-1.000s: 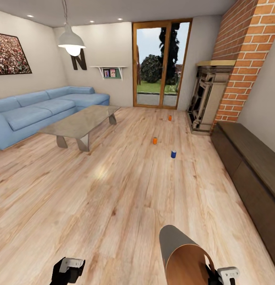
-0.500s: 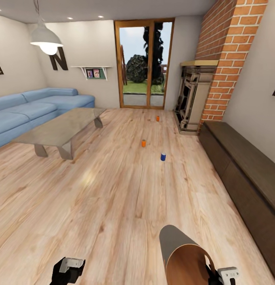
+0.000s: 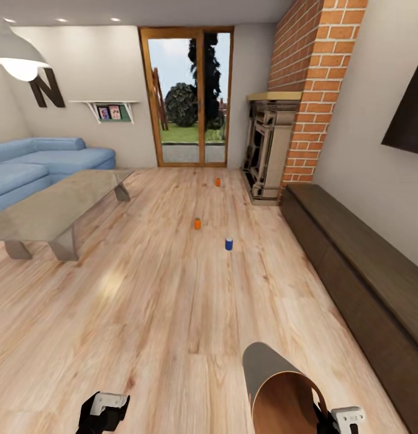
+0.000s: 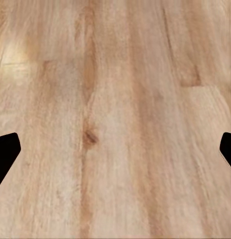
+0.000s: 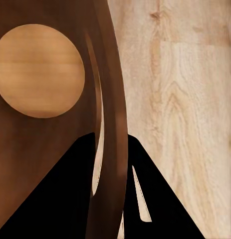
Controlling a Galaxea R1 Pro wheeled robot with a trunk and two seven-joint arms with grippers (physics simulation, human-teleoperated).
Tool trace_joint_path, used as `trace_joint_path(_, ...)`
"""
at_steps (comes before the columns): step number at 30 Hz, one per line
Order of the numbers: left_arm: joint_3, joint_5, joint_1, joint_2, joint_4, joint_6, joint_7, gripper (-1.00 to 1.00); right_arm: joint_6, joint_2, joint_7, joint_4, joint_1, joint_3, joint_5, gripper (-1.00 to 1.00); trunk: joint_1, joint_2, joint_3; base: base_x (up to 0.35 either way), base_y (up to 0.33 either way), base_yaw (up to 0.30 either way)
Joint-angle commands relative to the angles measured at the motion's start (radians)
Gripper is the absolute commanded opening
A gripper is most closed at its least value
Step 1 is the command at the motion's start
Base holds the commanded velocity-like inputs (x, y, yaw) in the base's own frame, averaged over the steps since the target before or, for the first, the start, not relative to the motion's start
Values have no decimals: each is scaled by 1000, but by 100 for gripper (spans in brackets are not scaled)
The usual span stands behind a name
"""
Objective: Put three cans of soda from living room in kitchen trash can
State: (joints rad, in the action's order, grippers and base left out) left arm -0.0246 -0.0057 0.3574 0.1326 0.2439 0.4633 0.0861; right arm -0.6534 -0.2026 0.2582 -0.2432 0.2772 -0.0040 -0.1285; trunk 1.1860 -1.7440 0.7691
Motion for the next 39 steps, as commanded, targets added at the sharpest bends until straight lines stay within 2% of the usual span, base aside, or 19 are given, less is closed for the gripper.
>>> trace_joint_path(1, 0, 0, 0, 0, 0, 0, 0, 100, -1, 0, 4, -3, 0, -4, -1, -100, 0, 0, 0, 322, 0, -152)
trace_joint_path(22, 0, 0, 0, 1, 0, 1, 0, 100, 0, 0, 4, -3, 0, -4, 1, -100, 0, 0, 0, 322, 0, -28)
trace_joint_path(39, 0, 0, 0, 0, 0, 0, 0, 100, -1, 0, 4, -3, 0, -3, 1, -100, 0, 0, 0, 323, 0, -164)
